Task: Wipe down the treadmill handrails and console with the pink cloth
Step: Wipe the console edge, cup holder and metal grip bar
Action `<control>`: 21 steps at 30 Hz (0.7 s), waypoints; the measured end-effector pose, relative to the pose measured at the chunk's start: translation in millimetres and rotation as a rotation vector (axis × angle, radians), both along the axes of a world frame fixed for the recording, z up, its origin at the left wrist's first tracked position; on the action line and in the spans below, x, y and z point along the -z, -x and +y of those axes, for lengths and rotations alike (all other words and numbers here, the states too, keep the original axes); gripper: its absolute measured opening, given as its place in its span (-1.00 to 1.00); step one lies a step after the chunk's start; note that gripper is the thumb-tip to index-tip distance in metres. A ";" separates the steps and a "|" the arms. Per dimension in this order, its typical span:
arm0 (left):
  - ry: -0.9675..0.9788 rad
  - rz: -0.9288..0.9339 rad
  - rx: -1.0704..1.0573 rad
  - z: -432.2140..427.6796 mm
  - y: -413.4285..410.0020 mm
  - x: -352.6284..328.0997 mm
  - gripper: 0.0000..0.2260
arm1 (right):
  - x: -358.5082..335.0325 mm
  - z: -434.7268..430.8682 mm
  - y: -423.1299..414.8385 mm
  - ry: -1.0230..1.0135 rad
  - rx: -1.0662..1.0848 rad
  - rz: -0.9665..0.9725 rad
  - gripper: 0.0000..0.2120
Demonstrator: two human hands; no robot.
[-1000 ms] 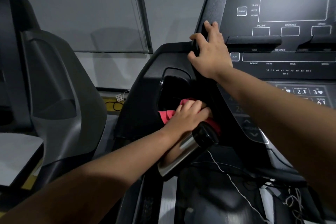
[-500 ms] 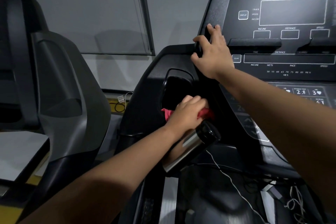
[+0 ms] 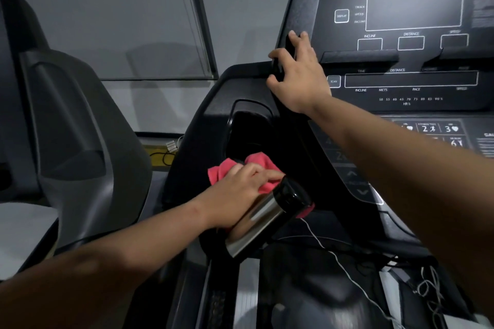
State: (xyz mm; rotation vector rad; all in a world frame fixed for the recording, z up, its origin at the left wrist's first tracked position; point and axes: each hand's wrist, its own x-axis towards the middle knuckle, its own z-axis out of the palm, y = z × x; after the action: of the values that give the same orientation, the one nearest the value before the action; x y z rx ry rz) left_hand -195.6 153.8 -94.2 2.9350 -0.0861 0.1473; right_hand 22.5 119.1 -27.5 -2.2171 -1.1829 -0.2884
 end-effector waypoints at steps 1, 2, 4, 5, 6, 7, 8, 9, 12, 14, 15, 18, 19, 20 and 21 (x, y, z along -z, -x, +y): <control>-0.050 -0.062 0.040 -1.3 -1.1 -4.0 -0.66 | 0.1 0.2 -0.2 0.001 -0.001 -0.003 -0.59; -0.107 -0.128 0.075 -2.9 -2.9 -6.3 -0.66 | 0.4 0.5 -0.3 0.003 -0.003 -0.009 -0.58; -0.104 -0.094 0.059 -4.4 -12.3 -7.5 -0.62 | 1.2 1.1 -1.1 0.004 -0.006 -0.020 -0.58; -0.110 -0.080 0.030 -3.3 -16.0 -3.0 -0.63 | 1.5 1.3 -1.3 0.002 -0.007 -0.022 -0.58; -0.059 -0.083 0.005 -7.1 -17.4 -5.8 -0.64 | 1.9 1.3 -1.4 0.001 -0.008 -0.024 -0.58; -0.048 -0.106 -0.002 -8.0 -18.3 -2.5 -0.64 | 2.0 1.4 -1.5 0.000 -0.008 -0.025 -0.57; -0.078 -0.110 -0.011 -9.6 -20.2 -1.6 -0.66 | 1.9 1.3 -1.4 -0.002 -0.008 -0.025 -0.57; -0.111 -0.077 -0.026 -10.8 -23.2 -1.0 -0.69 | 1.7 1.1 -1.3 -0.003 -0.008 -0.024 -0.58; -0.119 0.070 -0.159 -14.1 -37.6 -5.8 -0.71 | 1.8 0.8 -1.5 -0.005 -0.007 -0.022 -0.58; -0.147 0.090 -0.241 -17.7 -50.3 -11.2 -0.71 | 2.4 1.1 -1.7 -0.007 -0.010 -0.022 -0.58; -0.158 0.083 -0.278 -18.6 -56.0 -11.6 -0.71 | 2.6 1.6 -2.1 -0.007 -0.012 -0.022 -0.58; -0.146 0.067 -0.389 -22.0 -66.1 -13.7 -0.74 | 3.3 2.1 -3.2 -0.013 -0.014 -0.026 -0.58; -0.124 0.054 -0.428 -23.2 -68.7 -15.8 -0.75 | 3.6 2.1 -3.2 -0.019 -0.012 -0.029 -0.59; -0.113 0.043 -0.458 -24.2 -72.1 -18.4 -0.76 | 3.6 2.2 -3.3 -0.025 -0.011 -0.031 -0.59; -0.106 0.039 -0.479 -24.8 -75.8 -20.4 -0.76 | 3.7 2.3 -3.0 -0.027 -0.011 -0.030 -0.59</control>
State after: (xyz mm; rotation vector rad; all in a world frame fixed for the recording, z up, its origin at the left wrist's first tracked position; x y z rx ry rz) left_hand -119.7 129.0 -73.7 3.0027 0.6356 0.1591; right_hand 25.5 121.4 -31.2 -2.1895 -1.1993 -0.3325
